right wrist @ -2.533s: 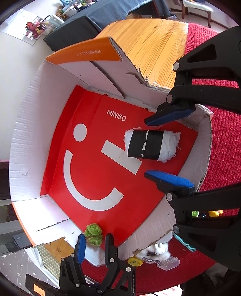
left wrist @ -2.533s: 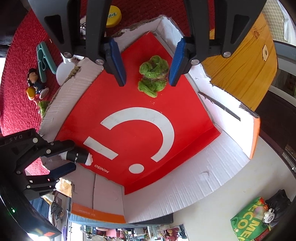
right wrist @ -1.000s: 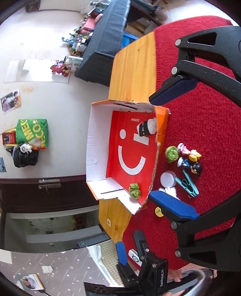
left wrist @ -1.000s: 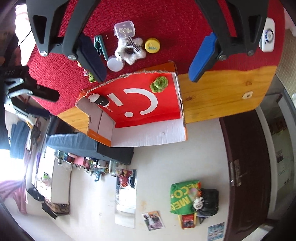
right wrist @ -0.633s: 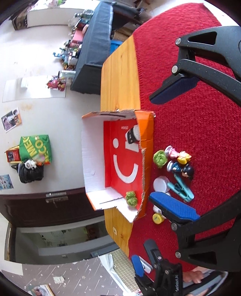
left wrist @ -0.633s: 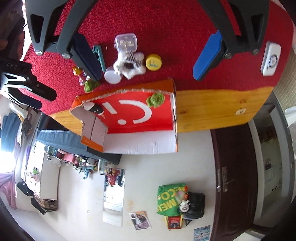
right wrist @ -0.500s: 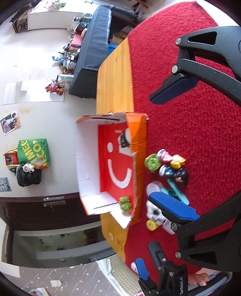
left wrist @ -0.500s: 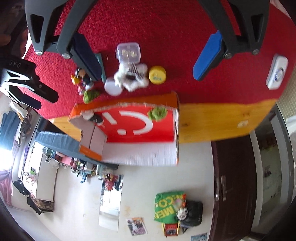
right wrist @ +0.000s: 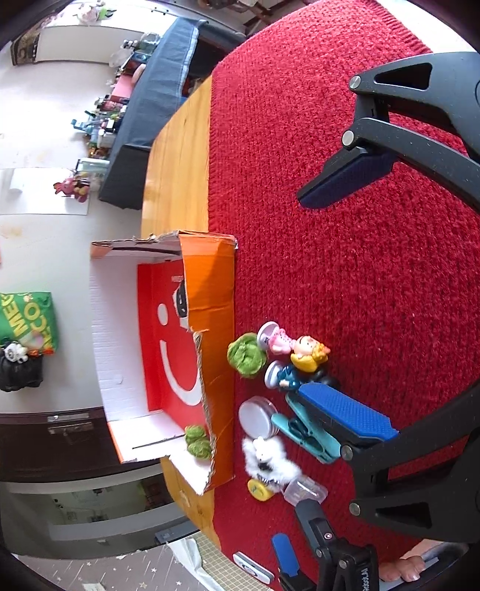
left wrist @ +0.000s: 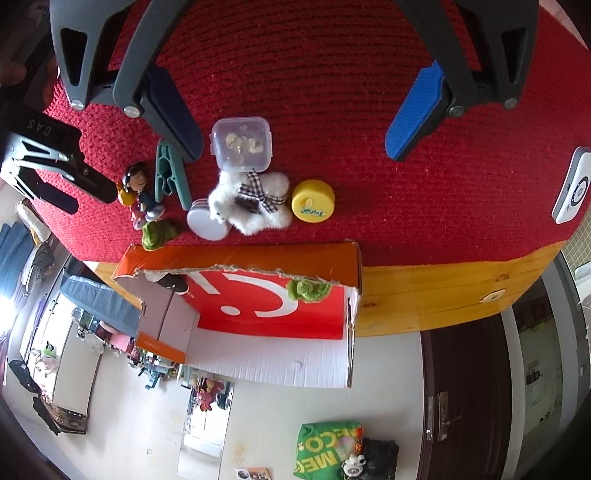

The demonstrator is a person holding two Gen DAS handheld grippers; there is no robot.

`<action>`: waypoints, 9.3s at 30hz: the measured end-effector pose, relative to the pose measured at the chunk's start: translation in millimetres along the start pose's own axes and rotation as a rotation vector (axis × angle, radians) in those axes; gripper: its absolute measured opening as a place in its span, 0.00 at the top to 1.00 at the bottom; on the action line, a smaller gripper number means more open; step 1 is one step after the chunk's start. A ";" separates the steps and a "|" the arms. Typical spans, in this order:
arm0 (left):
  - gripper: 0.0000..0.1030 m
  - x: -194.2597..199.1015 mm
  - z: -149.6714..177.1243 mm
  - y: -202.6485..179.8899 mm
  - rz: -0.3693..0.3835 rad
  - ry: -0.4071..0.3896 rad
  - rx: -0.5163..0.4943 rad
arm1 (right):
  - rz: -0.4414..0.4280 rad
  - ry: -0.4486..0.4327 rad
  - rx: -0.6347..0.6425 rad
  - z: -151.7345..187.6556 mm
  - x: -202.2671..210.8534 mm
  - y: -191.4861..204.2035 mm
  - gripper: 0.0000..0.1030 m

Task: Organize objects
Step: 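Grasp the clear coin box with the left tool while the right tool grasps the pink-and-yellow figurine, then carry the coin box with the left tool while the right tool carries the figurine into the box, then open the left tool on the red mat while the right tool releases the figurine, then lift both open tools out of the box back over the rug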

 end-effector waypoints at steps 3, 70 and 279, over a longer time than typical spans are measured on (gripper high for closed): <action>0.02 -1.7 2.3 0.3 0.000 0.013 -0.005 | -0.003 0.042 0.013 -1.6 -5.7 -0.2 0.06; 0.58 -1.8 -5.7 -28.0 0.111 0.017 -0.136 | -0.166 0.129 0.105 -5.0 -14.6 12.8 0.81; 0.07 35.0 -45.8 -2.9 0.081 -0.120 -0.055 | -0.200 -0.025 0.052 -18.2 35.7 34.8 0.19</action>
Point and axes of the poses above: each gripper's, at about its wrist camera, not at the fingertips, and x roughly against the way its jaws point, y to its left, z to its underside, the point moved 9 cm from there along -x, roughly the way its jaws point, and after that the axes turned 12 degrees about -x, right-handed, at the moved point
